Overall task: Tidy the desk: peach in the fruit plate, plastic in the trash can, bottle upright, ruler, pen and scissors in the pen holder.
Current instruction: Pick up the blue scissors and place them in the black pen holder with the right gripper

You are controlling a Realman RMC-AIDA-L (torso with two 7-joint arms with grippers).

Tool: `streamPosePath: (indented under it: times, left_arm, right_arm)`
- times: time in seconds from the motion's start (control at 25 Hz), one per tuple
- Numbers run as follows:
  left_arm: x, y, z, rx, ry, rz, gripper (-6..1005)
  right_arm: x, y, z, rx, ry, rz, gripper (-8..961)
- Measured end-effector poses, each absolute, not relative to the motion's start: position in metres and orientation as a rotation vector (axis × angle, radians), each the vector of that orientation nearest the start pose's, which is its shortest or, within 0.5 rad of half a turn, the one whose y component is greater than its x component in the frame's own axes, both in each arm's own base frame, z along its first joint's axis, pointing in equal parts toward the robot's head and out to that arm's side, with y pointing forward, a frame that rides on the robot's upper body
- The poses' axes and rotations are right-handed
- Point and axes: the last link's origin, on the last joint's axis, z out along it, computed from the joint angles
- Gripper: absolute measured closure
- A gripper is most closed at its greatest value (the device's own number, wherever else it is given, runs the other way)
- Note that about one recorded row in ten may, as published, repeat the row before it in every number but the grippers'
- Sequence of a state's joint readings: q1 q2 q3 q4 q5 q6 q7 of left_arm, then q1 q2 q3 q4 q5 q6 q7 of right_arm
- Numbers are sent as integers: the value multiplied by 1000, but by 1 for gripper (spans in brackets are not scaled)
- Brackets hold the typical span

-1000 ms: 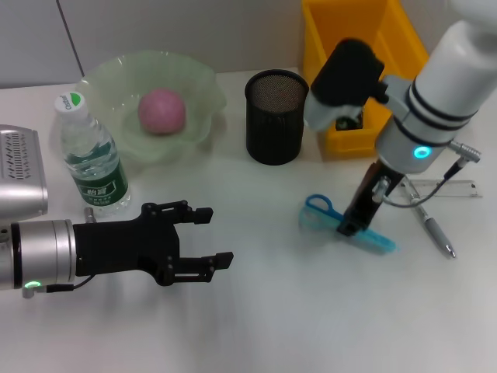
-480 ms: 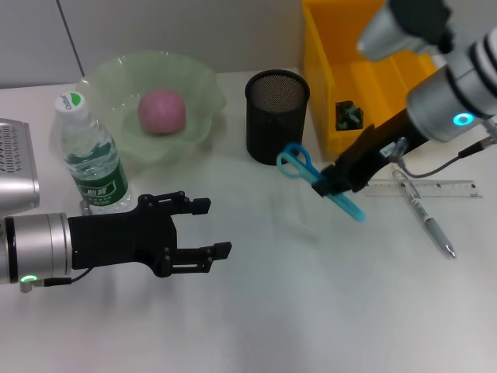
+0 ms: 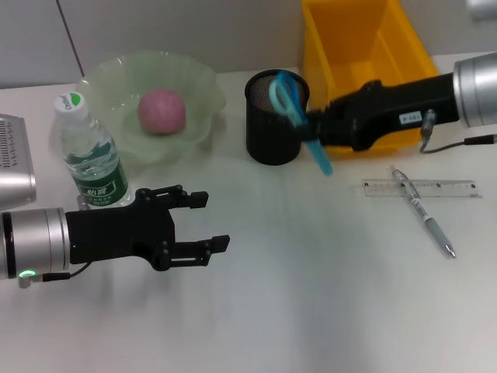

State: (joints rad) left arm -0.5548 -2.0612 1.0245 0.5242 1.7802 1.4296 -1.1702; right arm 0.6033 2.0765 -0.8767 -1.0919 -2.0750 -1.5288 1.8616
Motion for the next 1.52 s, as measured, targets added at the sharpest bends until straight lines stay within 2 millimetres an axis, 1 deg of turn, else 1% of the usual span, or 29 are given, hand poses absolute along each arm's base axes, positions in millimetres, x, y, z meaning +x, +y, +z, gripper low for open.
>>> streamPosePath:
  times: [0.12,0.16,0.2,0.32,0.4,0.48,0.52,0.64,0.68,0.72,0.8,0.92,1.28,1.32,1.52]
  left_arm:
    - [-245,327,-45,-2857,-356,-653,201]
    - [-246,326,-45,-2856,-357,-653,201]
    - [-246,326,-45,-2856,-357,-653,201]
    - [-246,326,-45,-2852,-359,-656,201]
    - [-246,327,-44,-2845,-360,-659,201]
    - [-246,327,-43,-2844,-361,-659,201]
    - [-247,327,-44,-2842,-364,-658,201]
    - [-247,328,-44,-2840,-365,-655,201]
    - [-247,328,-44,-2840,-365,-655,201]
    - [-247,328,-44,-2839,-364,-655,201]
    - [-247,328,-44,-2839,-364,-655,201]
    - [-247,328,-44,-2839,-361,-654,201]
    - [-248,328,-43,-2839,-358,-649,201]
    - [-248,328,-43,-2839,-358,-649,201]
    - [-248,328,-43,-2839,-357,-649,201]
  right_arm:
    - [193,376,47,-2694,549,587,731]
    - [196,376,47,-2657,502,679,731]
    - [196,376,47,-2657,502,679,731]
    - [201,381,43,-2579,439,779,731]
    - [205,386,39,-2489,373,856,731]
    - [207,390,35,-2433,349,901,731]
    - [206,394,33,-2385,340,928,731]
    - [206,404,28,-2332,346,920,731]
    - [206,404,28,-2332,346,920,731]
    - [206,410,23,-2303,357,905,731]
    - [206,413,20,-2292,363,900,731]
    - [208,421,8,-2269,389,860,731]
    - [215,424,-9,-2232,431,823,731]
    - [217,425,-14,-2231,450,805,731]
    - [217,426,-22,-2242,472,779,724]
